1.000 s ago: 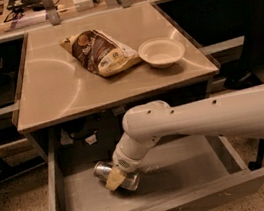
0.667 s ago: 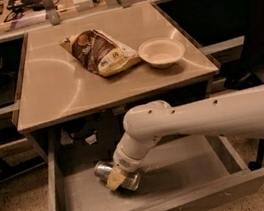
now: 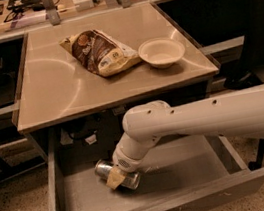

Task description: Place redbull can into top drawer

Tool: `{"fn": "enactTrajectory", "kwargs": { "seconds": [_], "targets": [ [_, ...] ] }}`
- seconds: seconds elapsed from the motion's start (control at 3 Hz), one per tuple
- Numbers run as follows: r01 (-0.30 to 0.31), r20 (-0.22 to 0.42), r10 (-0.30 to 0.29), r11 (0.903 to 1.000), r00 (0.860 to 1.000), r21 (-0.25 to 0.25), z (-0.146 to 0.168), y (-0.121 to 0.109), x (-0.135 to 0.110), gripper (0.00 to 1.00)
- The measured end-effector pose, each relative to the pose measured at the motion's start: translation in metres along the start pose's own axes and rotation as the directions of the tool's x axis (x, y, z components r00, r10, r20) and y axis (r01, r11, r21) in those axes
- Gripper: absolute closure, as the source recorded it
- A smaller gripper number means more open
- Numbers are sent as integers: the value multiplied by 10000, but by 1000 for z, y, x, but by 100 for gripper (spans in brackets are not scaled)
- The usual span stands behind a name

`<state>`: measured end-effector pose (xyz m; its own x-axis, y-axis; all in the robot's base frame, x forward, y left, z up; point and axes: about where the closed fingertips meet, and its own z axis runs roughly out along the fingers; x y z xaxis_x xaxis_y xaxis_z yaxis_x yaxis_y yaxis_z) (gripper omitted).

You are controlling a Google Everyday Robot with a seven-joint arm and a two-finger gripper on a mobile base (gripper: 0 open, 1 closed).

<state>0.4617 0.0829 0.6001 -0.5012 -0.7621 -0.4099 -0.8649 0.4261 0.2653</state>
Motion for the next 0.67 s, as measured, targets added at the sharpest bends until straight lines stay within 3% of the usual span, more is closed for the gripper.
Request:
{"fn": "enactTrajectory", "kwargs": {
  "seconds": [0.33, 0.67],
  "targets": [
    [0, 0, 0, 10000, 10000, 0, 0, 0, 0, 11],
    [1, 0, -1, 10000, 10000, 0, 0, 0, 0, 0]
  ]
}}
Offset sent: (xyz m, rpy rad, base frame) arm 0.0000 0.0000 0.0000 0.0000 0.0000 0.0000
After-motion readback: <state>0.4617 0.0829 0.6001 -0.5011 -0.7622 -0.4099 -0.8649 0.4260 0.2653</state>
